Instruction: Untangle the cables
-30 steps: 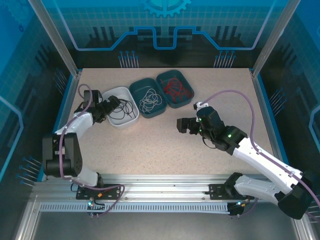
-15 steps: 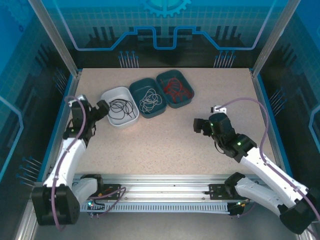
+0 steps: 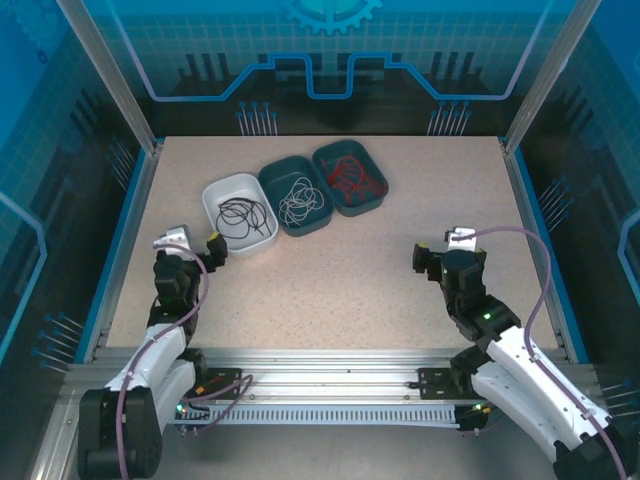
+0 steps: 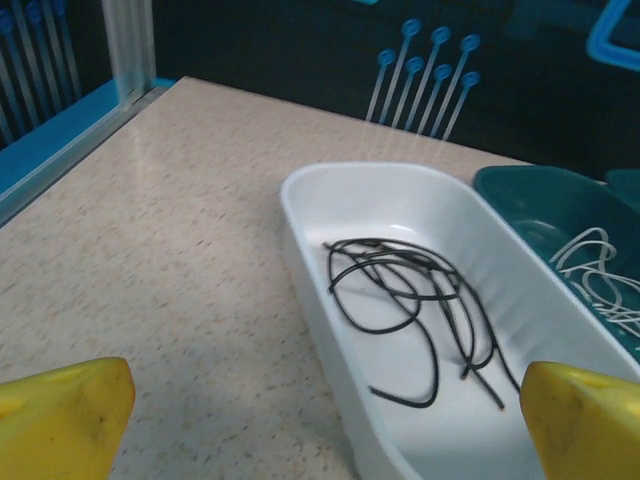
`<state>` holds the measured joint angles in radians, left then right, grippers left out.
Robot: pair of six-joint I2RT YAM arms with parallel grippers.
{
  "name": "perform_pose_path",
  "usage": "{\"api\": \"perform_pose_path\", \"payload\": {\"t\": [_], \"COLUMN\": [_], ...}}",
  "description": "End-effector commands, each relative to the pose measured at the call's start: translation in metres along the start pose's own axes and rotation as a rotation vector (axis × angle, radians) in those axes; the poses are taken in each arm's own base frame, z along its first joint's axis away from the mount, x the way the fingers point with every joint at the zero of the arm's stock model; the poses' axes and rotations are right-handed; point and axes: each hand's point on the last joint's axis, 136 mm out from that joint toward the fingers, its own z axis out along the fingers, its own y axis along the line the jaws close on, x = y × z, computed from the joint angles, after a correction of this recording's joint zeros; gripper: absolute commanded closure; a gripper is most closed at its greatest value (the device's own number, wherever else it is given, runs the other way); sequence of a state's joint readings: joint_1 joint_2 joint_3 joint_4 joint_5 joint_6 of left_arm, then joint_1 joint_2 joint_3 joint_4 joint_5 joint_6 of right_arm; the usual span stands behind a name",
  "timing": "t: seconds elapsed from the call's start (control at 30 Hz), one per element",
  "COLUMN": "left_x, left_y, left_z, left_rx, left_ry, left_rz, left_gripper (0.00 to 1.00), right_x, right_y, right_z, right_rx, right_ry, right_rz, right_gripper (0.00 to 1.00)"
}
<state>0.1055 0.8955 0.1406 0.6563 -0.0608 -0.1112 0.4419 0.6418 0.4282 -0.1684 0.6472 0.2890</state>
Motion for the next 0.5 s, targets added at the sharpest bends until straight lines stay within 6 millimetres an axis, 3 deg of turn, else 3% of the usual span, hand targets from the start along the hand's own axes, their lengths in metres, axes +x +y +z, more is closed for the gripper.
{"api": "perform_pose_path", "payload": {"t": [0.0, 0.47], "left_x": [-0.029, -0.005], "left_y": [-0.024, -0.05], "left_z": [0.0, 0.025], "left_rx": [0.131, 0.295], "left_ry": [-0.141, -0.065], "left_rz": [0.056, 0.092], "left_gripper": [0.01, 0.01], "right_x": [-0.02, -0.019], "right_y": [-0.011, -0.01], "right_z": [0.004, 0.024], "right_rx": [0.078, 0.058], "right_ry": [-0.104, -0.255], "right_rz": [-0.059, -0.14], "right_gripper": [0.0, 0.0]}}
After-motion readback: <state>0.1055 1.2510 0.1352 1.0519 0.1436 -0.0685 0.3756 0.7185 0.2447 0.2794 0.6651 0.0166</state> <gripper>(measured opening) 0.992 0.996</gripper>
